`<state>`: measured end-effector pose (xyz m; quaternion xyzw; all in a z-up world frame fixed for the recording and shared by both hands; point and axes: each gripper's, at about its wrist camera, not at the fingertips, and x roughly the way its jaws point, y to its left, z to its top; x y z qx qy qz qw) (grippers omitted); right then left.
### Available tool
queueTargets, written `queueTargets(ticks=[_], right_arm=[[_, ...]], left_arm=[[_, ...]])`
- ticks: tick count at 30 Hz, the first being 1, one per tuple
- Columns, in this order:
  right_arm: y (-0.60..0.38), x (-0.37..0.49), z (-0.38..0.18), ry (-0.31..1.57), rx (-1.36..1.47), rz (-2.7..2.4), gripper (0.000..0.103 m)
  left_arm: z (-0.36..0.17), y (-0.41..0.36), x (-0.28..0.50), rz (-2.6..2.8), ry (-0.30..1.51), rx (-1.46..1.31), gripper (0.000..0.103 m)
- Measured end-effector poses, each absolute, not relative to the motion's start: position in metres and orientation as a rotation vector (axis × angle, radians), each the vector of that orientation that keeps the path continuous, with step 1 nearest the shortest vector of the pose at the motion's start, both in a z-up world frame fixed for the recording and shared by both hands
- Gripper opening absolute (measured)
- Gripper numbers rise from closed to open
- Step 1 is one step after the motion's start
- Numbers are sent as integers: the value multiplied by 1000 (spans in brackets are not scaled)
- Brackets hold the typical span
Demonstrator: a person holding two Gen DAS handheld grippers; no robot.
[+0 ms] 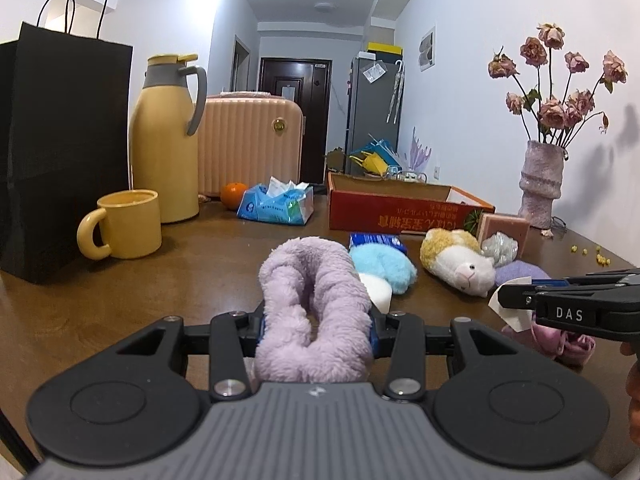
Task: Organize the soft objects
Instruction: 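Grasp the white foam wedge with the right gripper while the left holds the headband, then carry the headband and foam wedge with both grippers over the red box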
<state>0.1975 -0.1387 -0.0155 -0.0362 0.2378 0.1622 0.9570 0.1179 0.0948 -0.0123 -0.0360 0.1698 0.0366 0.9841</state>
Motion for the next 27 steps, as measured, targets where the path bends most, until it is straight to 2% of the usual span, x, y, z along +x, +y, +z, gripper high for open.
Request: queueTargets(ticks=[27], right_arm=[[-184, 277, 44, 357, 36, 265, 17]], left_arm=[[45, 81, 186, 70, 288, -50, 42]])
